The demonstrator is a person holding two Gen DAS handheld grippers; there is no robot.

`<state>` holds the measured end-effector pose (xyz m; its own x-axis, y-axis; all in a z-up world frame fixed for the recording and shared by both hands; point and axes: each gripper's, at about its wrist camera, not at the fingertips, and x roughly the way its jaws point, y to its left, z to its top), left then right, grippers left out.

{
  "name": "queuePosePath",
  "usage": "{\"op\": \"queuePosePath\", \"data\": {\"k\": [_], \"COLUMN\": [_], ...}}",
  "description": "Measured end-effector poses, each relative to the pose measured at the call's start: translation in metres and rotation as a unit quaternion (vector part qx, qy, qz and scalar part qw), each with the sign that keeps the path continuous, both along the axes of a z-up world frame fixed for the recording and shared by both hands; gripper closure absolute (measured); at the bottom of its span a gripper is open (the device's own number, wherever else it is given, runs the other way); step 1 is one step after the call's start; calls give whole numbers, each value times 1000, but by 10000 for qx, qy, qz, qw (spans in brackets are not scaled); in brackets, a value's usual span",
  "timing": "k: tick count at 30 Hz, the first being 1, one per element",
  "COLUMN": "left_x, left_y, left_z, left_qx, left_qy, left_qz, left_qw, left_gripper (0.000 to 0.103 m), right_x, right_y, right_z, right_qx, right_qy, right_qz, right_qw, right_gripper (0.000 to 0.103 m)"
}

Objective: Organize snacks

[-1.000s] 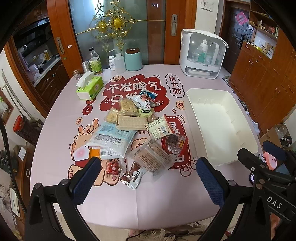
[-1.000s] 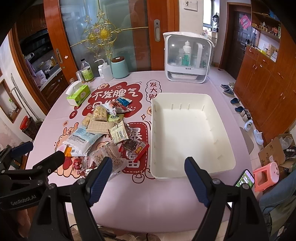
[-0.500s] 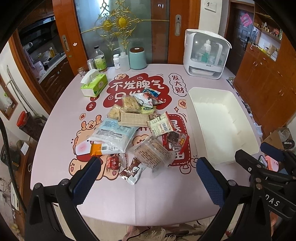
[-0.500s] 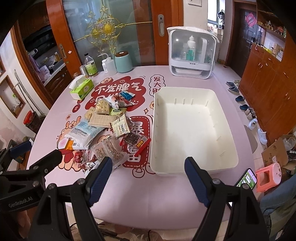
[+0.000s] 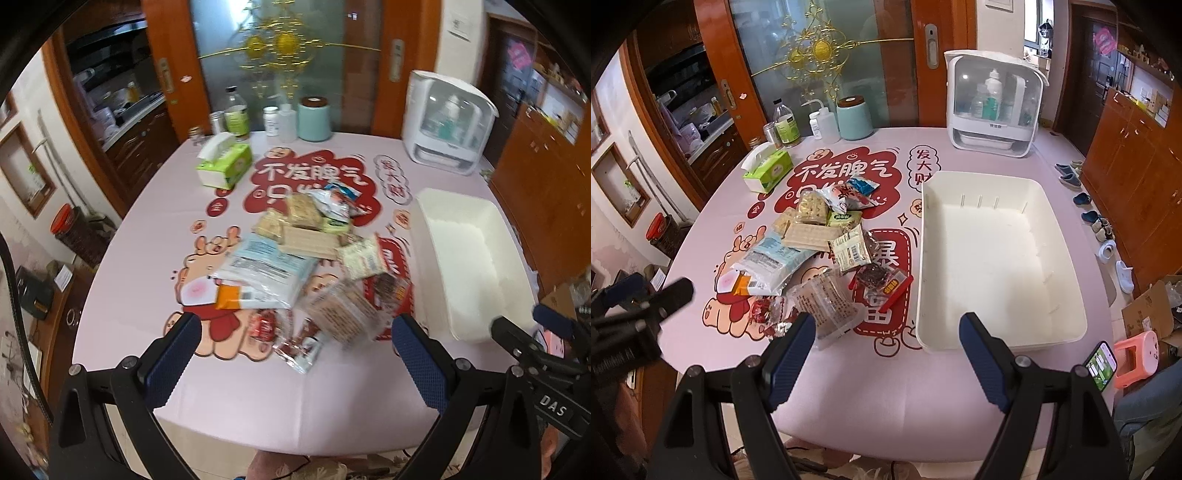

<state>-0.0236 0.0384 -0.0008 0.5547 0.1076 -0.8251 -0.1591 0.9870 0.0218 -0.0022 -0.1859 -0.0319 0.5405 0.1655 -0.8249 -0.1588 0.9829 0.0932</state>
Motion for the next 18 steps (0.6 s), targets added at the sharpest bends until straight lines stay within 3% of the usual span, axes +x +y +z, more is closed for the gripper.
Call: {"op": "queuePosePath", "data": {"k": [9,15,18], "left_x": [33,59,73], "left_y": [49,74,88], "left_z": [-7,-21,-33], "left_qx": [-15,7,20], "left_qy": [115,274,360], "left_qz": [-50,-484,-699], "left_qw": [9999,9985,9969], "left_gripper": [1,1,1], "right_x": [16,31,41], "right_y": [39,76,92], "right_z": [2,-6,-24], "right_qx": [-52,-150,-202], "right_qy": [67,200,345], "right_qz": [-124,-13,73], "right_qw": [9999,9997,9992], "right_gripper": [22,22,22]}}
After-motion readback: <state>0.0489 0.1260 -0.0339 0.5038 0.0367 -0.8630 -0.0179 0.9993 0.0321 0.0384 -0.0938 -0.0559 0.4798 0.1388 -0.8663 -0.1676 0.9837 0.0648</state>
